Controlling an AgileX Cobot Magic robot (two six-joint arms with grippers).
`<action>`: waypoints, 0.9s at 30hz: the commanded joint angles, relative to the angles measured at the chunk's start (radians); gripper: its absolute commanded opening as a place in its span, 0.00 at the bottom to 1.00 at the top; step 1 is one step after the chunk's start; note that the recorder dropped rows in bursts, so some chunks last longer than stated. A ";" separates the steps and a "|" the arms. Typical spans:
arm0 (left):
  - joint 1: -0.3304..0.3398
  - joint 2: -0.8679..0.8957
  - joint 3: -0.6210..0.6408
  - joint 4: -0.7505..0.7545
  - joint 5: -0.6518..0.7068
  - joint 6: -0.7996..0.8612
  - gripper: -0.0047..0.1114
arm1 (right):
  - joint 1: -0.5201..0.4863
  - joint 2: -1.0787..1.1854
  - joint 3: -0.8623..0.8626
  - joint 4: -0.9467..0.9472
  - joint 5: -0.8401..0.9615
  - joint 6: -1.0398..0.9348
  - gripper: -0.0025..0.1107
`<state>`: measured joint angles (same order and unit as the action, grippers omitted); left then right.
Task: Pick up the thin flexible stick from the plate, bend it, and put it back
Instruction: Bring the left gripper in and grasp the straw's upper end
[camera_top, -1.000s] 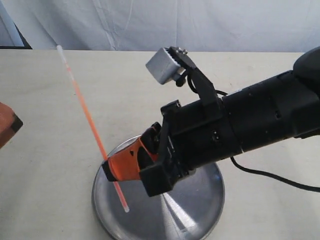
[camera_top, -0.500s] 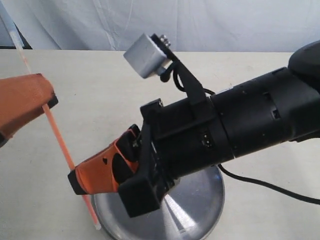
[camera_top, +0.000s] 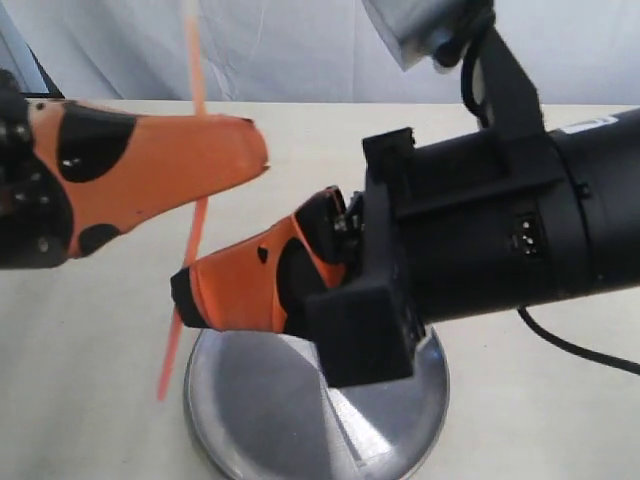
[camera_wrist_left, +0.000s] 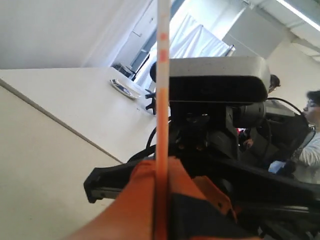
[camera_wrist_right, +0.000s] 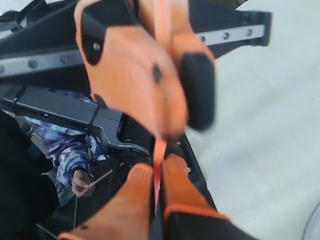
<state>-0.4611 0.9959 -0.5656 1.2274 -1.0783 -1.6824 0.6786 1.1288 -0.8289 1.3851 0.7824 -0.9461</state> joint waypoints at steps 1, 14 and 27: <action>-0.150 0.108 -0.047 -0.019 0.128 0.098 0.04 | 0.003 -0.048 -0.005 -0.001 0.017 0.013 0.01; -0.240 0.196 -0.147 -0.112 0.117 0.180 0.04 | 0.003 -0.050 -0.005 -0.540 -0.027 0.373 0.02; -0.217 0.156 -0.153 -0.365 0.170 0.278 0.04 | 0.003 -0.299 0.101 -0.684 -0.339 0.650 0.33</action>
<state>-0.6832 1.1589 -0.7135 0.9511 -0.9132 -1.4293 0.6804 0.8867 -0.7744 0.6891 0.5697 -0.3367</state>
